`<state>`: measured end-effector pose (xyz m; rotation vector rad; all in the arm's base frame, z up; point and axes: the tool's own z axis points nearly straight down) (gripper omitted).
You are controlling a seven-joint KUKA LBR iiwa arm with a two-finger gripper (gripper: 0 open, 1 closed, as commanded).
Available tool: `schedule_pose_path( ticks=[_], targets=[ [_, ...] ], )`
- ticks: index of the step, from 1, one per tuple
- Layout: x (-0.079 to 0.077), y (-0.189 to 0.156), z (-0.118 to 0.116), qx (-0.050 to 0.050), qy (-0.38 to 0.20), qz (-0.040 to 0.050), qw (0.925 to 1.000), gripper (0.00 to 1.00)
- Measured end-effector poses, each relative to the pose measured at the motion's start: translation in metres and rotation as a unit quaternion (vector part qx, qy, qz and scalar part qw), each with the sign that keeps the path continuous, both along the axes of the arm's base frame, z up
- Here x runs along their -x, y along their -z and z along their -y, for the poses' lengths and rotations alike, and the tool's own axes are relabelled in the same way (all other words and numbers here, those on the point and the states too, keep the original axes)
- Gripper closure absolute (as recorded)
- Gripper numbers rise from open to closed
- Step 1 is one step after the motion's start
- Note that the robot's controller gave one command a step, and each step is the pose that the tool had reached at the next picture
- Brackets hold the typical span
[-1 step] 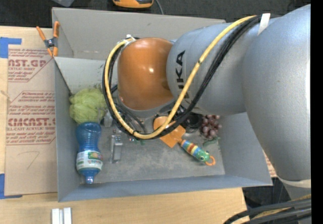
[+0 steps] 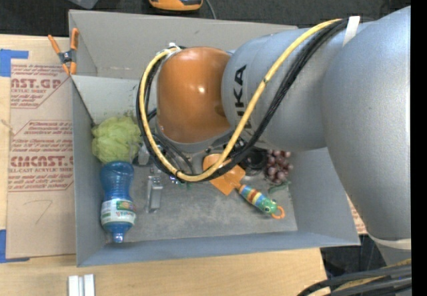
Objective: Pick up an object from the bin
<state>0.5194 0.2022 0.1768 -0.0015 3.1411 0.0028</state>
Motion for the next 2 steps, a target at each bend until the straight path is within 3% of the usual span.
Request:
schedule_pose_path(
  ticks=[1,2],
  targets=[
    [-0.038,0.091,-0.038,0.001,-0.219,0.0152,0.9756,0.0],
    [-0.023,0.033,-0.04,0.0,-0.335,0.0027,0.9424,0.0]
  ],
)
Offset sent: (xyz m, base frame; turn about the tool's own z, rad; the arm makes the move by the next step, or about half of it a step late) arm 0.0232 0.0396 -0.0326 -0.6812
